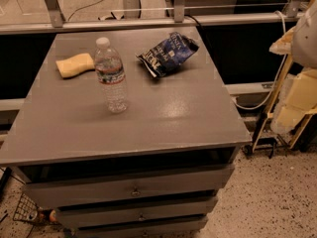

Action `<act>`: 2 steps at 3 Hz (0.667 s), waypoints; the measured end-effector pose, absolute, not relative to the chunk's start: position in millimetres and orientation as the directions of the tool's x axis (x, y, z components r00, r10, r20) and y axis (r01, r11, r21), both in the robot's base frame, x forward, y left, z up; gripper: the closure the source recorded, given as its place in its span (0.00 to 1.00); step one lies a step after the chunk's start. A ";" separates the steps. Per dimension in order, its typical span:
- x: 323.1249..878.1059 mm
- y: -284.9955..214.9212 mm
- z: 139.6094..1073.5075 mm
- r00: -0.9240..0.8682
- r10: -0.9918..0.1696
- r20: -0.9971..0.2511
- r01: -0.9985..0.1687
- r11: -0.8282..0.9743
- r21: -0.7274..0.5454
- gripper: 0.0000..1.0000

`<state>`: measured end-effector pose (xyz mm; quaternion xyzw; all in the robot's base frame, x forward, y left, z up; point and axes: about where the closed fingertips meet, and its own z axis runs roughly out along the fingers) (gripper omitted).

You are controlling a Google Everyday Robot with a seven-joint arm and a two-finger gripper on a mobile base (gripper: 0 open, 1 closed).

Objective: Move water bottle near sponge

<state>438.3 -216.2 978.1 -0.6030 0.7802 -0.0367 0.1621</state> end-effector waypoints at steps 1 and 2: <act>440.2 -214.8 977.5 -0.220 -0.951 -0.216 -0.927 0.272 -0.256 0.00; 459.5 -200.2 971.1 -0.214 -0.932 -0.294 -0.911 0.299 -0.286 0.00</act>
Offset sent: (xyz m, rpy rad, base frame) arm 0.0516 0.0360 -0.0202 0.1833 -0.1247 -0.0204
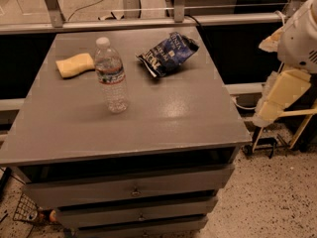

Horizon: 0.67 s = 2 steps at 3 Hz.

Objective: Move water bottle near sponge

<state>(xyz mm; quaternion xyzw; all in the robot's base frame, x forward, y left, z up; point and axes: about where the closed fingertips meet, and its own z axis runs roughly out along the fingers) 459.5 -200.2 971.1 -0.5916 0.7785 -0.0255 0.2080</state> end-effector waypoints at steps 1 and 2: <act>495.7 -158.3 956.6 -0.160 -0.888 -0.430 -0.905 0.307 -0.296 0.00; 542.5 -90.3 940.4 -0.105 -0.796 -0.597 -0.909 0.320 -0.268 0.00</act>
Offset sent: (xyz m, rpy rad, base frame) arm 0.1190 0.1584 -0.0426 0.4617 -0.1220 0.1125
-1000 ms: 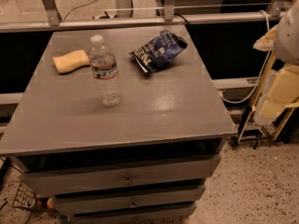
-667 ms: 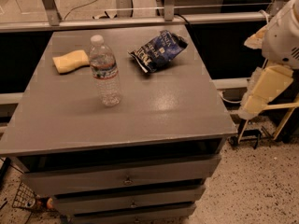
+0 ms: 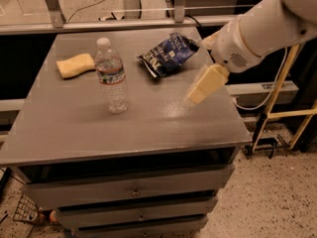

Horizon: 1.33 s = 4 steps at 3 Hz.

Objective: Move water bottle near sponge

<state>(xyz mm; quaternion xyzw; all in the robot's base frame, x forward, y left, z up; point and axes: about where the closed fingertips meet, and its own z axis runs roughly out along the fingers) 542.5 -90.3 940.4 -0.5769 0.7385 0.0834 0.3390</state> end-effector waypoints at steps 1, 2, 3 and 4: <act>566.1 -50.2 935.9 -0.093 -0.706 -0.702 -0.915 0.340 -0.219 0.00; 575.7 -11.2 940.8 -0.055 -0.624 -0.779 -0.935 0.306 -0.180 0.00; 572.1 23.2 948.2 -0.008 -0.580 -0.815 -0.954 0.249 -0.168 0.00; 567.5 53.2 956.0 0.044 -0.559 -0.828 -0.967 0.185 -0.177 0.00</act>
Offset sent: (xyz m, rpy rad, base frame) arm 0.0448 0.1221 0.0082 0.4044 0.0177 0.1530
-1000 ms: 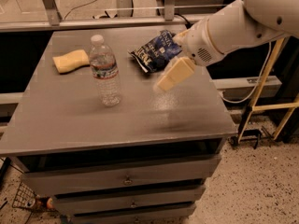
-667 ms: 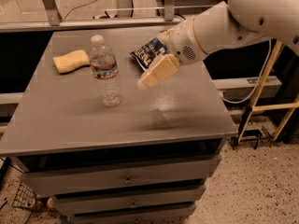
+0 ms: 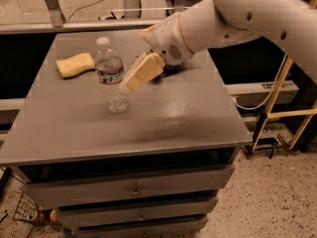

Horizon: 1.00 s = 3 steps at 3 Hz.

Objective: Move water bottle near sponge

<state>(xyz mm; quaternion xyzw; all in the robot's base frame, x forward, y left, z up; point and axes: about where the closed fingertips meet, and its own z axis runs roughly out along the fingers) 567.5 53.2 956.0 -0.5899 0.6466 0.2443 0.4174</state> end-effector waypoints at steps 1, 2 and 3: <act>564.6 78.3 959.5 0.082 -0.555 -0.828 -0.976 0.125 -0.180 0.00; 563.8 98.8 959.5 0.106 -0.555 -0.825 -0.982 0.073 -0.175 0.00; 563.8 110.8 958.0 0.117 -0.554 -0.824 -0.985 0.039 -0.166 0.13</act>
Offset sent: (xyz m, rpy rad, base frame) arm -0.0024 0.0655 0.0036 -0.0110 0.0099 0.1677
